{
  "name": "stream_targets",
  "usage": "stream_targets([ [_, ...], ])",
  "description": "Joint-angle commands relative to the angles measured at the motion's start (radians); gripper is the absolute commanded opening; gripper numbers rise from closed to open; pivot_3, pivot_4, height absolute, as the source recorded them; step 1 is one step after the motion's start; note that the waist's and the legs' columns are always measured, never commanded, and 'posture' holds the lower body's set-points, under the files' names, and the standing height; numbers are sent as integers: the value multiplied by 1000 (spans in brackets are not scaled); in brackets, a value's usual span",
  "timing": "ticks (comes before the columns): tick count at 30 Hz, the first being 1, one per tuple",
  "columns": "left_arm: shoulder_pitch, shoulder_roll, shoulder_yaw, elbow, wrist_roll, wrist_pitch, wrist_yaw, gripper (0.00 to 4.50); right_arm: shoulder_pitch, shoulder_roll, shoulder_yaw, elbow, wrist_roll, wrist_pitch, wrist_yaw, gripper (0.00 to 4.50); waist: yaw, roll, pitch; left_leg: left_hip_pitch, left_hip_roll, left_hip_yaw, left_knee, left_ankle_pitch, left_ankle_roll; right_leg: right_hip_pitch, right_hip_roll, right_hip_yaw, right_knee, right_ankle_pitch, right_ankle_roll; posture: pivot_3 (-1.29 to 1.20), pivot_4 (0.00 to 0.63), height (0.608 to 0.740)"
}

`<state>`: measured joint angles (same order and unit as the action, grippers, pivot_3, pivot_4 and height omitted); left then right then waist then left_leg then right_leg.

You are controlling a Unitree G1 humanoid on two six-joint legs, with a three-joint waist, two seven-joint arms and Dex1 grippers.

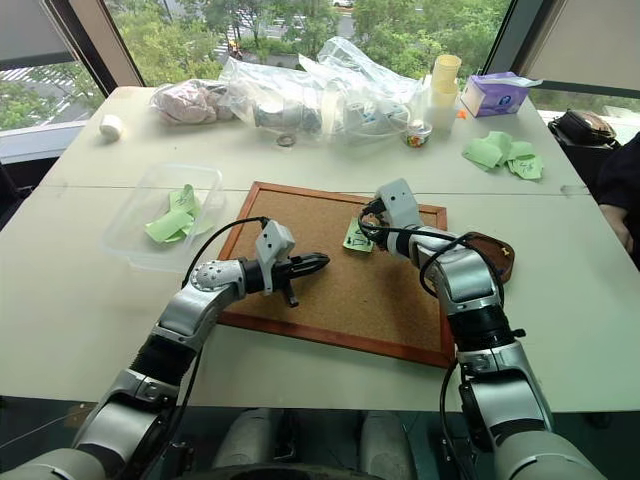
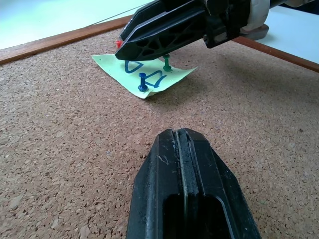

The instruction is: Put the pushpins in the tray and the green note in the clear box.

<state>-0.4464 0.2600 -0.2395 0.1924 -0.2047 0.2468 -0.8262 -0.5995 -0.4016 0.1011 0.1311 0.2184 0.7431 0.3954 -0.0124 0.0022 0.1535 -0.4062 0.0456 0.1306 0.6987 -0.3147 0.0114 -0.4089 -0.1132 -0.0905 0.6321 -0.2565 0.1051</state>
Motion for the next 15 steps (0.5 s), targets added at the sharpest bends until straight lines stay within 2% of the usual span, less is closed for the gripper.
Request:
stream_targets([
  [1,26,10,-10,31,27,17,7,0,-28,16,-7,5,-11,-33,14,2082,-1,1,0,0,0,0,0,0,0,0,0,0,0,0,0,0,150,740],
  [4,28,13,-6,32,27,17,10,0,-38,27,-7,26,-20,-46,21,1305,-2,1,0,0,0,0,0,0,0,0,0,0,0,0,0,0,150,740],
  [6,30,15,-5,34,28,15,11,0,-44,33,-6,35,-25,-53,26,361,-2,1,-1,0,0,0,0,0,0,0,0,0,0,0,0,0,150,740],
  [7,31,15,-5,35,29,14,11,0,-47,35,-5,39,-29,-55,30,96,-2,1,-1,1,0,0,0,0,0,0,0,0,0,0,0,0,150,740],
  [15,38,19,-12,40,41,18,17,0,-51,20,-26,-19,-40,-34,42,96,-4,1,-1,1,1,0,0,0,0,0,0,0,0,0,0,0,150,740],
])
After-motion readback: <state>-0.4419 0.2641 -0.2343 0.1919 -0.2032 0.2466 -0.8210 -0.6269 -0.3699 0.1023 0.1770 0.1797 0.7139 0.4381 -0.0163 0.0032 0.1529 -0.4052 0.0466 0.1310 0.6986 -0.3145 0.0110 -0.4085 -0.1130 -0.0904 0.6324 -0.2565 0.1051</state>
